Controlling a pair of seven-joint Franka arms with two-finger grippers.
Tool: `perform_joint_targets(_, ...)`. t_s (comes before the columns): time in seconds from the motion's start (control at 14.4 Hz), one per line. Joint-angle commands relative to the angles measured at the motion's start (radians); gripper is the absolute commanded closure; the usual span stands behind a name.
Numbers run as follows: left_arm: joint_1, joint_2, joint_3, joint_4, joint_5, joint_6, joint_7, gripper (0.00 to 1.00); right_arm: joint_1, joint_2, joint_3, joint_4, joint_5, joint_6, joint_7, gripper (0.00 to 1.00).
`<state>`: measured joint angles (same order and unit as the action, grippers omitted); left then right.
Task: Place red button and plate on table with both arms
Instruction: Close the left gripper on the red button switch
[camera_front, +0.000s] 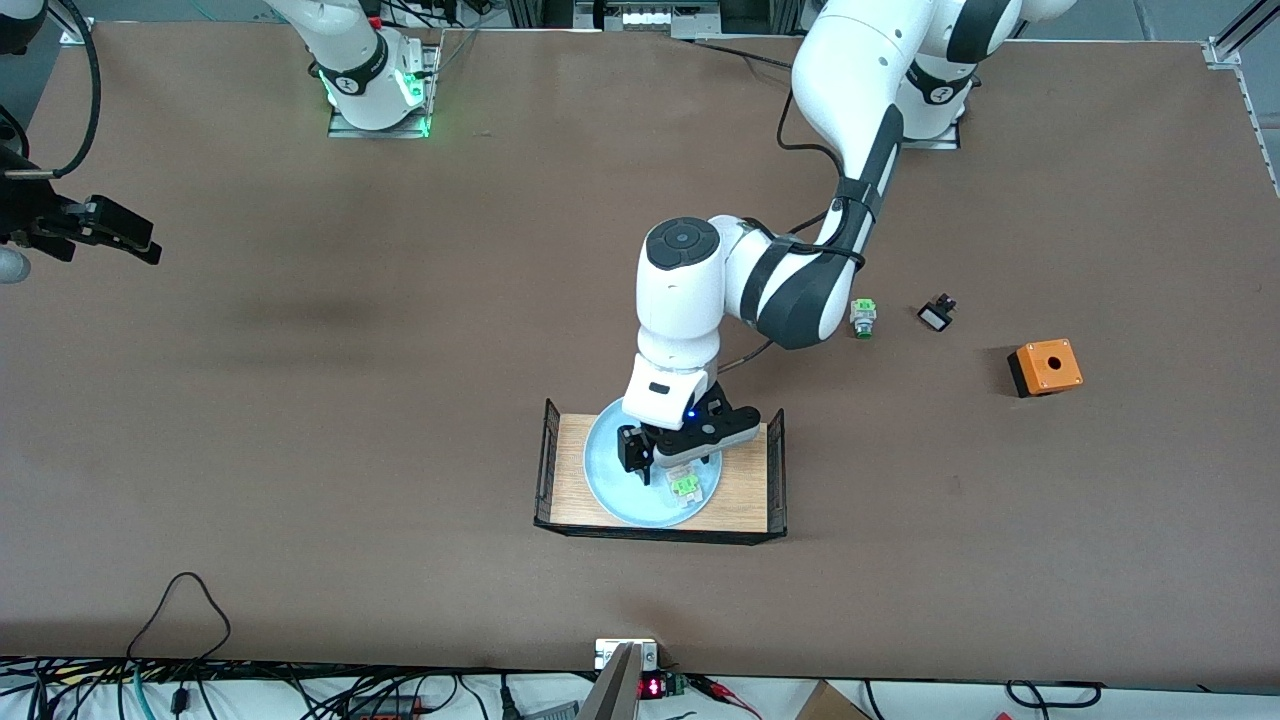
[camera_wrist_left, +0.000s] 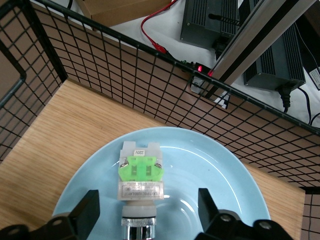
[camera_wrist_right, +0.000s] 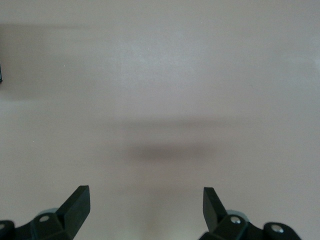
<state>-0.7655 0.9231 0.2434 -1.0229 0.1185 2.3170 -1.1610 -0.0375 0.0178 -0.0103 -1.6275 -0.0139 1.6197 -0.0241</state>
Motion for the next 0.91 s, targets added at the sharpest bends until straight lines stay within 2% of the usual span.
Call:
perform_joint_targets(0.0,-0.014,0.010,0.011,-0.009,0.044,-0.005,-0.023,0.40,-0.007,-0.010,0.003,-0.011,0.009,0.011,0.004,0.00)
perform_joint_targets(0.14,-0.018,0.010,0.010,-0.020,0.101,-0.005,-0.026,0.40,-0.007,-0.010,0.003,-0.011,0.009,0.011,0.004,0.00)
perform_joint_targets(0.28,-0.018,0.010,0.010,-0.020,0.102,-0.005,-0.026,0.42,-0.007,-0.010,0.003,-0.011,0.009,0.011,0.004,0.00)
perform_joint_targets(0.42,-0.017,0.007,0.010,-0.022,0.102,-0.005,-0.025,0.68,-0.007,-0.010,0.001,-0.011,0.009,0.011,0.004,0.00)
perform_joint_targets(0.7,-0.015,-0.009,0.008,-0.022,0.102,-0.013,-0.025,0.71,-0.007,-0.010,0.001,-0.011,0.008,0.011,0.004,0.00)
perform_joint_targets(0.84,-0.017,-0.042,0.005,-0.022,0.104,-0.071,-0.019,0.71,-0.007,-0.010,0.003,-0.011,0.009,0.011,0.004,0.00)
